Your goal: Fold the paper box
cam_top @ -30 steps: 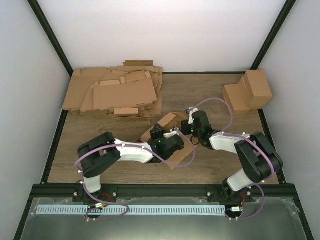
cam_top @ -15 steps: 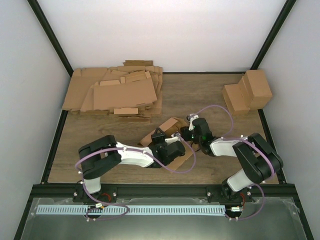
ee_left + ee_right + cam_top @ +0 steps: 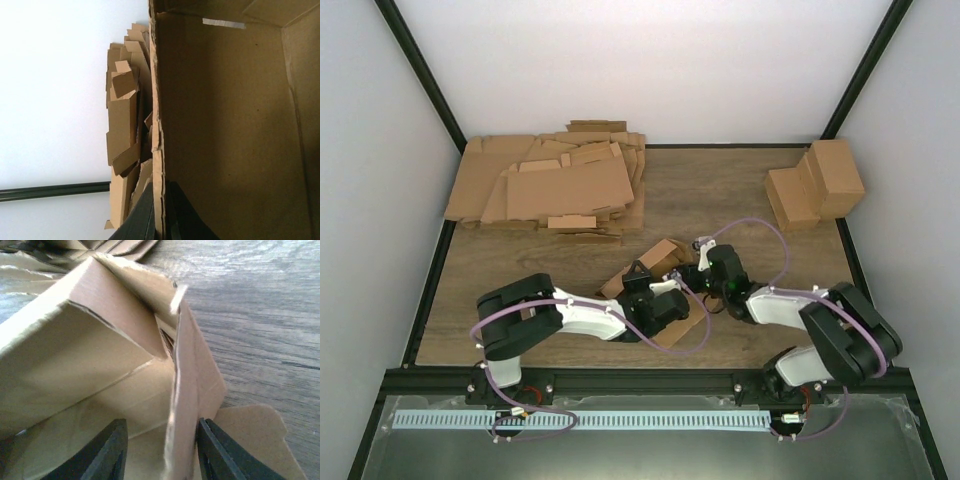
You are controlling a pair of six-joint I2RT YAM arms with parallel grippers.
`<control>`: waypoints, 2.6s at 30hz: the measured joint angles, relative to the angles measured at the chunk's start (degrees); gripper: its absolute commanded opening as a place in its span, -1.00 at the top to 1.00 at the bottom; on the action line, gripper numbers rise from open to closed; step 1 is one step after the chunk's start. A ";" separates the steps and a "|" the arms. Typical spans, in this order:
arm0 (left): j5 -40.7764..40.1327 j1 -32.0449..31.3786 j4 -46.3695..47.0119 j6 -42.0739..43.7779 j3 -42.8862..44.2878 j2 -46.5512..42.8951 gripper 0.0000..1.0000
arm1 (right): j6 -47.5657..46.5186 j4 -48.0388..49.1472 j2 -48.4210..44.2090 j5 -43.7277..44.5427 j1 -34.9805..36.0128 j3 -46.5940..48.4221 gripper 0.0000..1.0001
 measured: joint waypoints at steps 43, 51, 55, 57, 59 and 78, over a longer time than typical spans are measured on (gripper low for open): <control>-0.11 -0.57 1.44 1.90 -0.59 -0.44 0.92 | 3.93 -1.29 21.66 -42.60 -25.22 15.34 0.16; -0.13 -0.57 1.57 2.34 -0.59 -0.44 0.93 | 2.43 5.33 18.75 -45.94 -22.82 9.18 0.16; -0.07 -0.59 1.66 2.80 -0.59 -0.46 0.93 | 1.31 7.32 16.81 -44.37 -22.53 7.28 0.16; -0.04 -0.59 1.70 2.86 -0.59 -0.50 0.92 | 0.92 9.22 15.43 -43.15 -22.14 5.64 0.17; 0.00 -0.59 1.70 2.97 -0.59 -0.55 0.93 | 0.61 11.17 14.08 -41.83 -21.64 3.67 0.17; 0.98 -1.18 1.68 2.99 -0.70 -1.75 0.92 | -4.50 16.37 10.45 -32.72 -15.96 -0.63 -0.04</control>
